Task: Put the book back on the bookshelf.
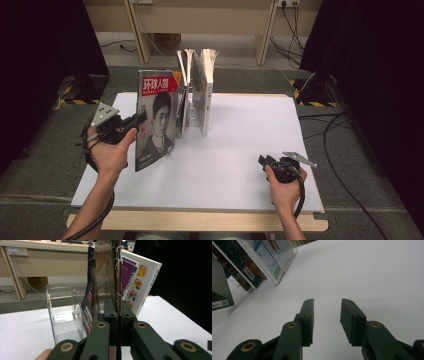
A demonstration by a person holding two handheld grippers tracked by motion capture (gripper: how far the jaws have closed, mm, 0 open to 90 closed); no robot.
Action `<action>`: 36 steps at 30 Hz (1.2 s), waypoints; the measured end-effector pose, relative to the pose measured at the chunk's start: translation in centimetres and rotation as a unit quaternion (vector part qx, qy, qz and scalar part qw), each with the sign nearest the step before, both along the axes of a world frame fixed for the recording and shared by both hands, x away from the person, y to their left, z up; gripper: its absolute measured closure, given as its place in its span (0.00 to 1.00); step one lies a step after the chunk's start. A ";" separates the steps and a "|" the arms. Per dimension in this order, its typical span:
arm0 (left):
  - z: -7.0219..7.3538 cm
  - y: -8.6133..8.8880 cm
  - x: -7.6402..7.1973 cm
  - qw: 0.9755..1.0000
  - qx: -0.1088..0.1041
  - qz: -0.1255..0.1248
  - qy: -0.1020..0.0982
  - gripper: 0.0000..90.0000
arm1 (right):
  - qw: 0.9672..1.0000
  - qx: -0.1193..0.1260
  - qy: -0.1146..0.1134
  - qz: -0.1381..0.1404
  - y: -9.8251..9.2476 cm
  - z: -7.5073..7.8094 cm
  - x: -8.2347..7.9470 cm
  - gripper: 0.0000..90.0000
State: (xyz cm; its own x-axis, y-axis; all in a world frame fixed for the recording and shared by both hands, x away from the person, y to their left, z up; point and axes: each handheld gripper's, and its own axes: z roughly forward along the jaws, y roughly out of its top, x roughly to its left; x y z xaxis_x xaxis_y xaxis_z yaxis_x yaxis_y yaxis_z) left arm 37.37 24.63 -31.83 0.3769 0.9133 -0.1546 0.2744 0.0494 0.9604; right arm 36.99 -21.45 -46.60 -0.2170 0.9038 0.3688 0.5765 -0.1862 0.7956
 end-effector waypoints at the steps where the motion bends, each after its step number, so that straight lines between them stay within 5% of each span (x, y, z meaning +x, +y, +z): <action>1: 0.0 0.0 0.0 1.000 0.000 0.001 -0.001 0.97 | 1.000 -0.003 0.000 0.002 0.0 0.0 0.0 0.72; 36: 1.4 0.1 2.7 0.999 -0.013 0.028 -0.019 0.97 | 1.000 -0.009 0.001 0.001 0.0 -0.5 0.0 0.71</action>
State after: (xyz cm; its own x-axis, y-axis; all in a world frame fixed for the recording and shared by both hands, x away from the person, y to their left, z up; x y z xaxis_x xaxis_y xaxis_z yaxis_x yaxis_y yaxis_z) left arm 40.10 24.75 -30.40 0.3318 0.9287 -0.1657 0.2330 0.0895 0.9683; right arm 36.97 -21.41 -47.14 -0.2175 0.9100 0.3531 0.5785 -0.1712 0.7975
